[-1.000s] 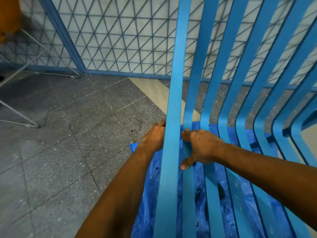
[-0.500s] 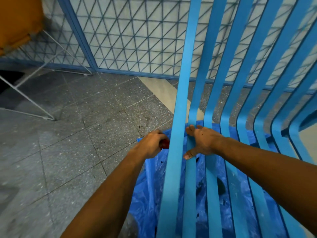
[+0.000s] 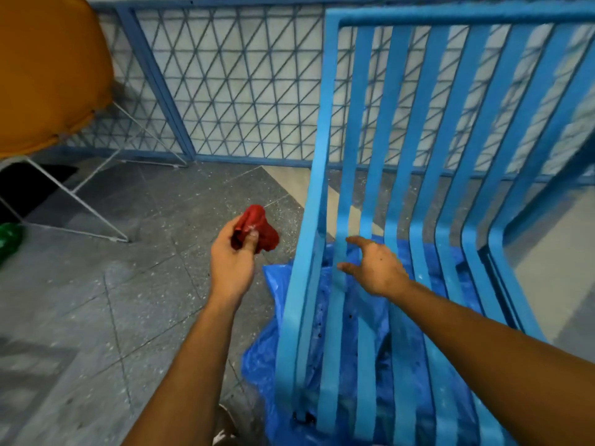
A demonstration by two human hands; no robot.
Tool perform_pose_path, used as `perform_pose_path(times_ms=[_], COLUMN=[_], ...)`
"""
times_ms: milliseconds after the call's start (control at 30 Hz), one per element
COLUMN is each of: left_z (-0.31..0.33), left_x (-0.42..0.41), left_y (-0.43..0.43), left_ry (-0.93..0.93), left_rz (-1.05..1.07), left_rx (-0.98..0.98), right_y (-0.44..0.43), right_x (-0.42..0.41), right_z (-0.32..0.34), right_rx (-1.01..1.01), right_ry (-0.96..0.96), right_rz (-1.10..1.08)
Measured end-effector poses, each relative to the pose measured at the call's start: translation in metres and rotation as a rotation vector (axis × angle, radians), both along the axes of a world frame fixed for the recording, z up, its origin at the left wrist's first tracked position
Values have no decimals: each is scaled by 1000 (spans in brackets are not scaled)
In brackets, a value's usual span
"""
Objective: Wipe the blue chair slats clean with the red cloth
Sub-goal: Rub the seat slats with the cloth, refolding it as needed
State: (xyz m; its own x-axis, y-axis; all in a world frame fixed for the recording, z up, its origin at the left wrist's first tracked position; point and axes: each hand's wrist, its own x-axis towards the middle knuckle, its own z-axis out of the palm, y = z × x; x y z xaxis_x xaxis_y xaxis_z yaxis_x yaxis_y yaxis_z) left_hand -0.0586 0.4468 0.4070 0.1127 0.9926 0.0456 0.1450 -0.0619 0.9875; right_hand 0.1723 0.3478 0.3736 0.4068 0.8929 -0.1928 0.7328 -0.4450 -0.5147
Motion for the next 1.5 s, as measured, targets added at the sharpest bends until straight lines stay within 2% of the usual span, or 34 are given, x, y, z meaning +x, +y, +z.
perform_pose_path(times_ms=[100, 200, 367, 500, 667, 800, 967, 1067, 1200, 1333, 1500], left_z=[52, 76, 77, 56, -7, -41, -76, -83, -84, -83, -72], left_x=[3, 11, 38, 64, 92, 112, 132, 131, 110, 91, 83], left_y=[-29, -57, -110, -151, -186, -197, -209, -229, -248, -258, -246], left_ry=[-28, -8, 65, 177, 397, 607, 831, 1003, 976, 915, 830], left_rz=[-19, -88, -233, -335, -374, -381, -651, -721, -693, -702, -704], left_rx=[104, 197, 241, 308, 215, 233, 238, 255, 253, 222, 25], right_y=[-36, -71, -139, -195, -254, -282, -307, -327, -340, -333, -339], right_x=[14, 31, 62, 75, 73, 71, 78, 81, 87, 95, 102], right_z=[25, 44, 59, 58, 40, 25, -1, -21, -33, -13, -15], right_rx=[117, 184, 208, 200, 105, 105, 164, 237, 294, 347, 251], right_ry=[129, 257, 262, 299, 369, 401, 384, 452, 557, 653, 626], right_rz=[-58, -68, -87, -114, -103, -137, -284, -413, -500, -479, -478])
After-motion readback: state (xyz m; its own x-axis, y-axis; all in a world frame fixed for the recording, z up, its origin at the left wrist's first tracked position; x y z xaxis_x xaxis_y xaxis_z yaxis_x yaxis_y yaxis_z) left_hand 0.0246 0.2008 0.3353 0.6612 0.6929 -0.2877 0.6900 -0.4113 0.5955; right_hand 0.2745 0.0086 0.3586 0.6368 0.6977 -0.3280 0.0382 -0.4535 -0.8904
